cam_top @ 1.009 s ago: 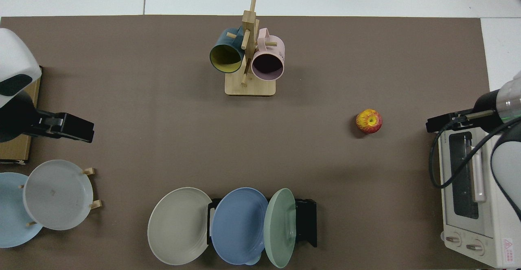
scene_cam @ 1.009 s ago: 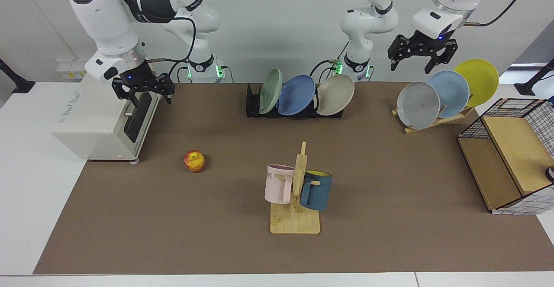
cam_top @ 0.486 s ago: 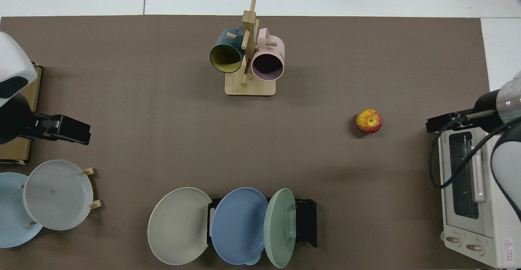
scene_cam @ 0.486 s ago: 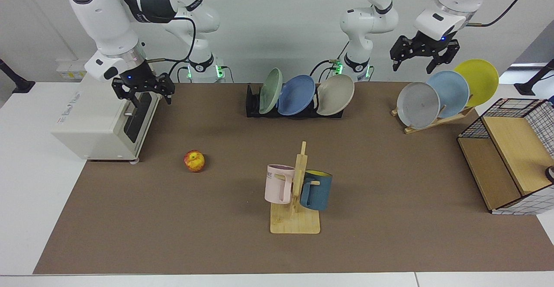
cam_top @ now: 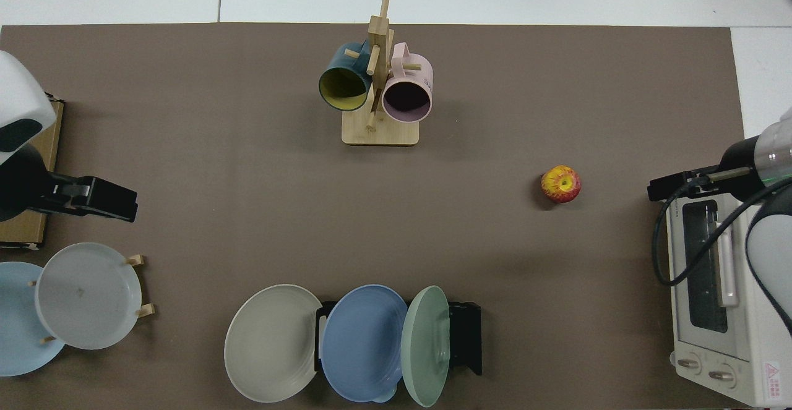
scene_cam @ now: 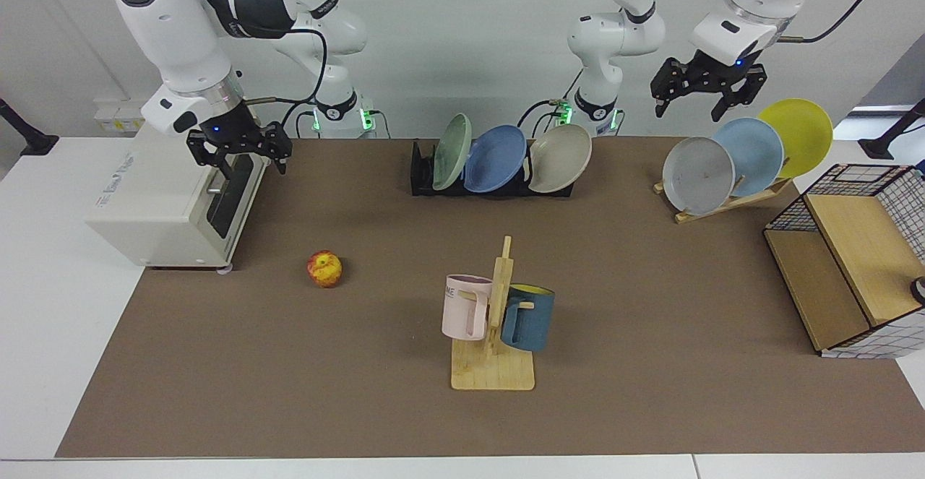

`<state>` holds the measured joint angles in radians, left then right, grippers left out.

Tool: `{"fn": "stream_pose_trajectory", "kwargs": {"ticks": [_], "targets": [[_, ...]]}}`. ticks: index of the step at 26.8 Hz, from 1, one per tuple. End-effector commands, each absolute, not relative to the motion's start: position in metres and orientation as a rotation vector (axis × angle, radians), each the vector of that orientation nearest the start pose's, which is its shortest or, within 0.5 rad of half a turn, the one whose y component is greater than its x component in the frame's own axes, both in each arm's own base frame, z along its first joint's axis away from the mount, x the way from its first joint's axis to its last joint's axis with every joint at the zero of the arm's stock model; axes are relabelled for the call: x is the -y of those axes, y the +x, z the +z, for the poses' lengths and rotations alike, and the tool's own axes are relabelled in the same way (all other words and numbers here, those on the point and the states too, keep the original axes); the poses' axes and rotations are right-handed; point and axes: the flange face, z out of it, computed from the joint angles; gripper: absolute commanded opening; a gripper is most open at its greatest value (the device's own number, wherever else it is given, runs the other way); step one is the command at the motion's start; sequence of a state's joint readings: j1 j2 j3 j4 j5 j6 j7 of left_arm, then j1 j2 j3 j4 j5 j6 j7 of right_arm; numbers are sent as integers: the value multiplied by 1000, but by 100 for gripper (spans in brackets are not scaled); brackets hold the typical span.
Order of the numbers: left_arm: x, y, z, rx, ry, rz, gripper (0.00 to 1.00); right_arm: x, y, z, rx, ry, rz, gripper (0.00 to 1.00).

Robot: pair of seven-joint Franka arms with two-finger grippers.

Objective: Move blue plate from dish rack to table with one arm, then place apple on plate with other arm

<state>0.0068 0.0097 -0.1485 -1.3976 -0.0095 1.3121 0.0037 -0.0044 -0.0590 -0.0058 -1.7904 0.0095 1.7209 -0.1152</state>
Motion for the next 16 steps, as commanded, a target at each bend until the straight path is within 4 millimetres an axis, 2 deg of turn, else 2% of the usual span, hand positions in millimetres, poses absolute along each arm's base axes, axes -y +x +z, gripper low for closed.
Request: {"fn": "stream_pose_trajectory", "kwargs": {"ticks": [1,11,16], "targets": [[73,516,678,-216,-3122,134,100,6,541,564,143,-3134,7,100],[79,508,674,-232,-3115,165,100,6,541,564,143,-3134,7,100],[89,499,669,-261,-3106,167,100,6,541,564,143,-3134,7,100]]}}
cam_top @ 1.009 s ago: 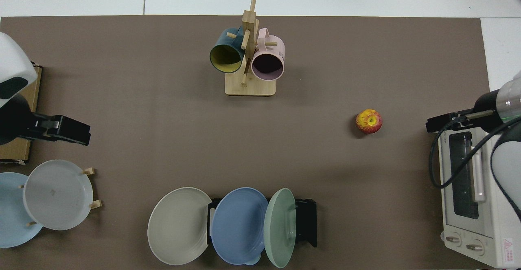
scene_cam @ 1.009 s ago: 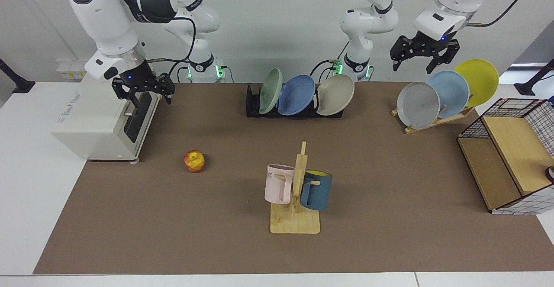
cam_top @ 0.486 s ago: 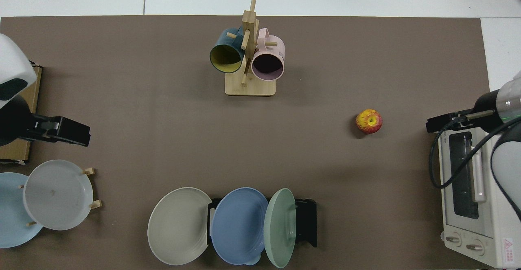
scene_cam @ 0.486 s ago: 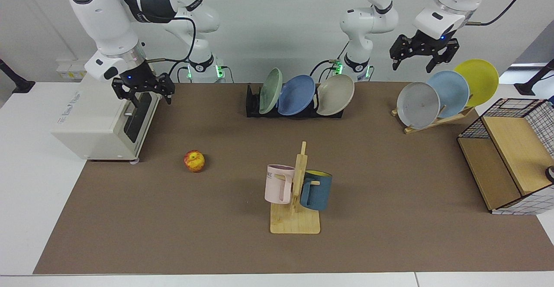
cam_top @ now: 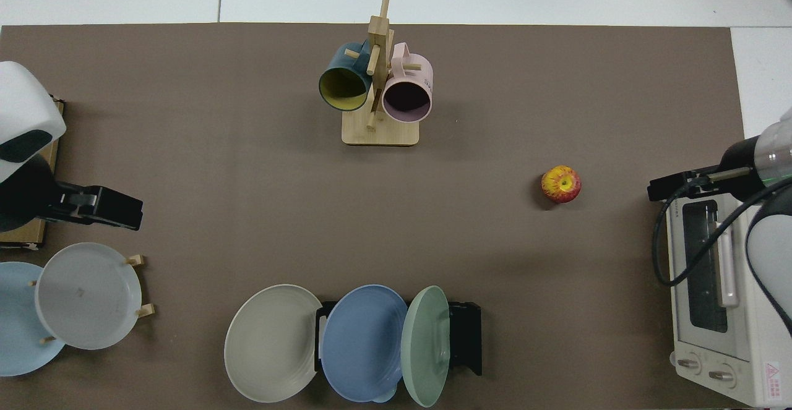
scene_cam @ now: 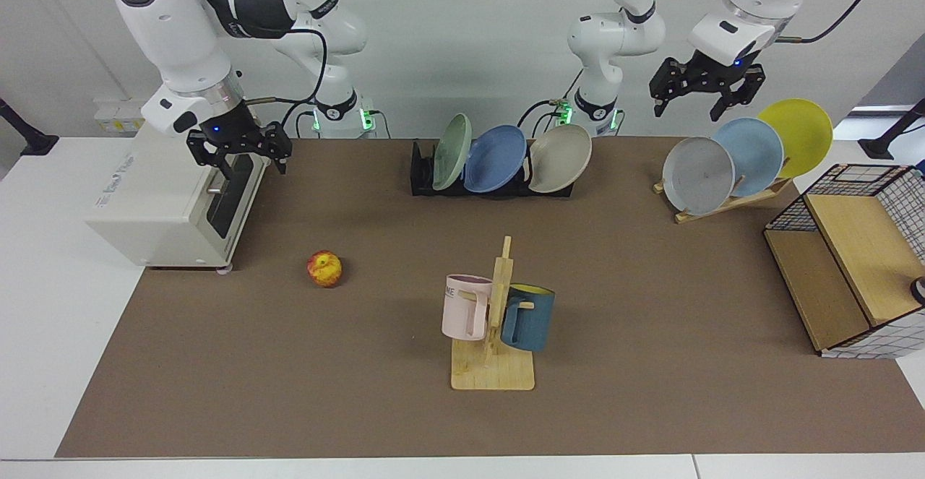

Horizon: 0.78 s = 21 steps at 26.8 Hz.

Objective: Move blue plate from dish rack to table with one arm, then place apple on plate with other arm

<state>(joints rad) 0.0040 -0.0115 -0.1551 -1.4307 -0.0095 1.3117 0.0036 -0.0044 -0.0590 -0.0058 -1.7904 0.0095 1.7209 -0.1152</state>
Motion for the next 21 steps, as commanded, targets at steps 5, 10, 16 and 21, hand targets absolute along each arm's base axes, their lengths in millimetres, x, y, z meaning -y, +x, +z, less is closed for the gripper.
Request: {"fn": "stream_pose_trajectory", "kwargs": {"ticks": [5,10,16,21], "targets": [[97,484,658,-280,-3115,127,100,6,541,564,143,-3134,7,100],[130,453,636,-342,-3166,44,99,6,541,564,143,-3134,7,100],[185,420,595,-331,-3156,55,98,6,541,564,143,-3134,7,100],[229,387,542,-298,-3187,30,98,6,541,564,143,-3134,7,100]]}}
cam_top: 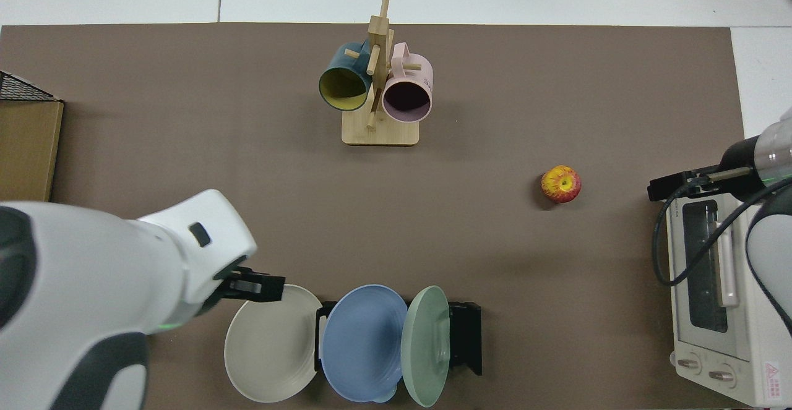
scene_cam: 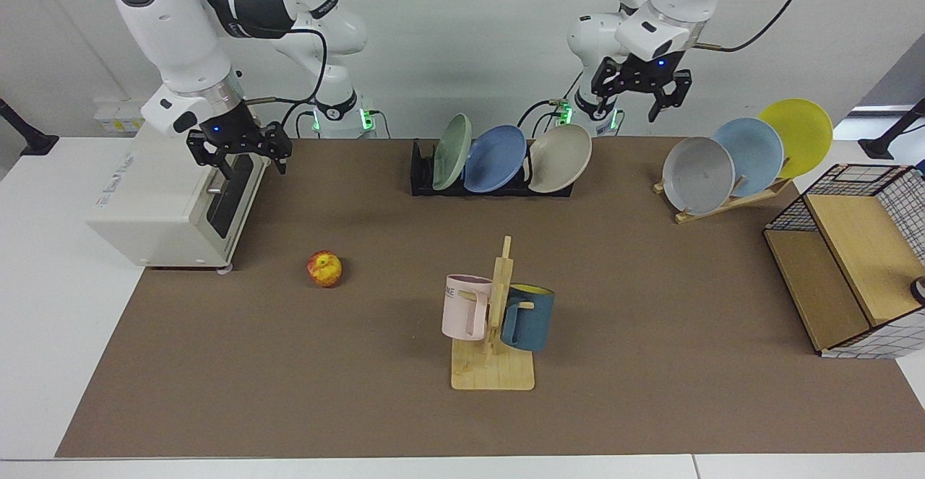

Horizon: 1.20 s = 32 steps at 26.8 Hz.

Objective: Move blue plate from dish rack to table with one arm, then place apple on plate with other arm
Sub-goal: 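Reach the left gripper down to the blue plate in the rack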

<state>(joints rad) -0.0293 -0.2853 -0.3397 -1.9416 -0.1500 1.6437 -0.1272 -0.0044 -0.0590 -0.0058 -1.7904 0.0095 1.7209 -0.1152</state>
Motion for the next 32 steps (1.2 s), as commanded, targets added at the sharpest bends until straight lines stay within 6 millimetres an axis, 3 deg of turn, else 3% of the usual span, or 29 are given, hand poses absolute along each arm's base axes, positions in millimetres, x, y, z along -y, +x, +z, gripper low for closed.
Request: {"fn": "stream_pose_trajectory", "kwargs": {"ticks": [1,5,7,15,20,25,28,32], "targets": [[238,379,529,-308,-3178,28,97,6,541,564,143,-3134,7,100],[248,358,507,-305,-3190,4,95,6,541,564,143,-3134,7,100],[264,346,486,-340,-3180,39,95,6,541,564,143,-3134,7,100],[279,331,447,-292,-3201,41,95,6,541,564,143,-3134,9,100],[289,321,406,-229,-3213,15,94,6,541,564,143,-3134,7,100],[295,318,399,-180,-3218,33,90,6,541,564,143,-3134,7,100],[296,316,398,-126,-3228,63,70,6,541,564,143,-3134,7,100],[294,315,397,-118,-3222,88,28,6,541,564,143,-3134,7,100]]}}
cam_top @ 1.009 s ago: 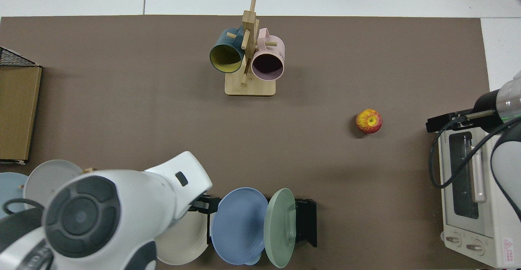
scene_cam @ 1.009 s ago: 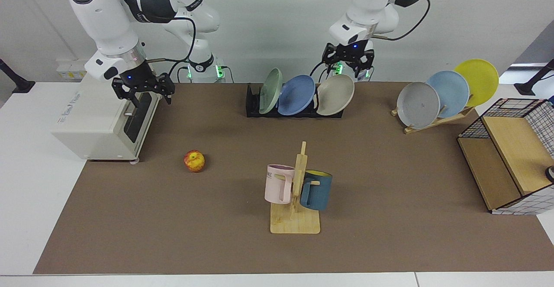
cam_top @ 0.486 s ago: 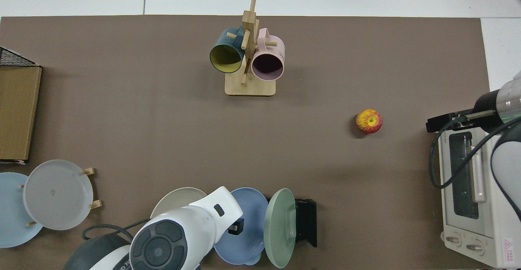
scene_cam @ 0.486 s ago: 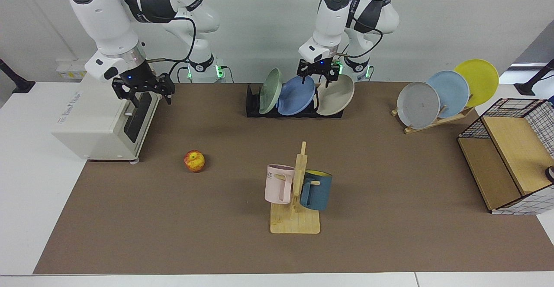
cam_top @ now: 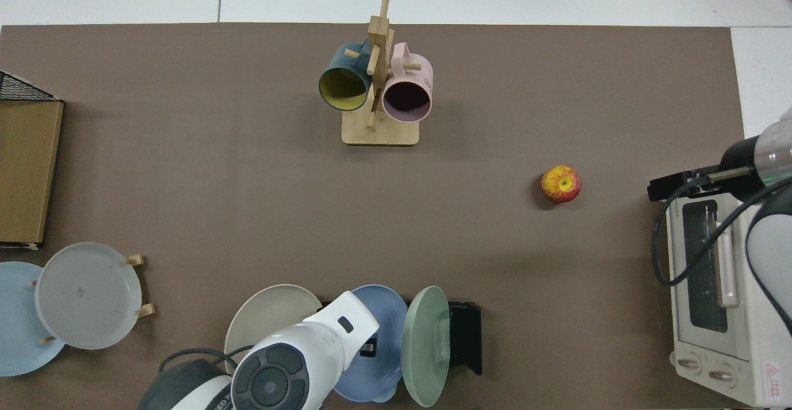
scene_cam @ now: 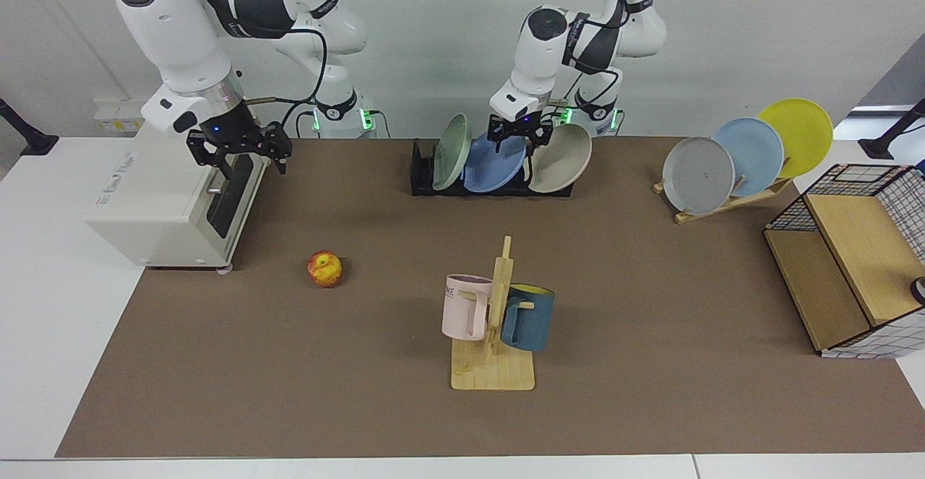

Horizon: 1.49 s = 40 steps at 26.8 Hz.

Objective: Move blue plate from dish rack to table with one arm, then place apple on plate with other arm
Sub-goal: 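Grasp the blue plate rim and lift it out with the left gripper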

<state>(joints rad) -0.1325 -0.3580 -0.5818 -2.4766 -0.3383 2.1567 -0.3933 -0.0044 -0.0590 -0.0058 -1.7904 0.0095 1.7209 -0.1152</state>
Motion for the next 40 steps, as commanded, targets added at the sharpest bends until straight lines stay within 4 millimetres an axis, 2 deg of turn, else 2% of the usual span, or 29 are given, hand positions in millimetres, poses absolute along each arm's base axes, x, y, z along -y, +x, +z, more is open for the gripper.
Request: {"fn": "stream_pose_trajectory", "kwargs": {"ticks": [1,4,10,13,17,20,22,24,27,31,33,35,37,40], "targets": [[294,315,397,-121,-3220,95,18,6,541,564,143,-3134,7,100],[293,316,397,-128,-3216,99,0,6,541,564,143,-3134,7,100],[290,318,400,-142,-3201,117,0,6,541,564,143,-3134,7,100],[286,333,420,-151,-3199,100,0,6,541,564,143,-3134,7,100],[268,359,453,-270,-3124,53,0,16,541,564,115,-3136,7,100],[254,376,477,-273,-3123,56,0,20,541,564,102,-3135,9,100],[246,392,488,-242,-3140,54,0,18,541,564,109,-3135,7,100],[246,404,494,-230,-3165,51,0,15,541,564,117,-3134,7,100],[244,429,498,-201,-3219,56,0,12,541,564,126,-3134,9,100],[224,466,506,-92,-3351,44,0,13,541,564,124,-3134,9,100],[207,482,506,-117,-3418,-18,0,12,540,564,129,-3133,21,100],[188,498,500,-154,-3492,-63,0,9,539,564,136,-3133,24,100],[178,506,491,-175,-3547,-49,0,8,539,564,141,-3133,24,100],[163,520,468,-124,-3620,2,0,7,539,569,146,-3128,4,100]]}}
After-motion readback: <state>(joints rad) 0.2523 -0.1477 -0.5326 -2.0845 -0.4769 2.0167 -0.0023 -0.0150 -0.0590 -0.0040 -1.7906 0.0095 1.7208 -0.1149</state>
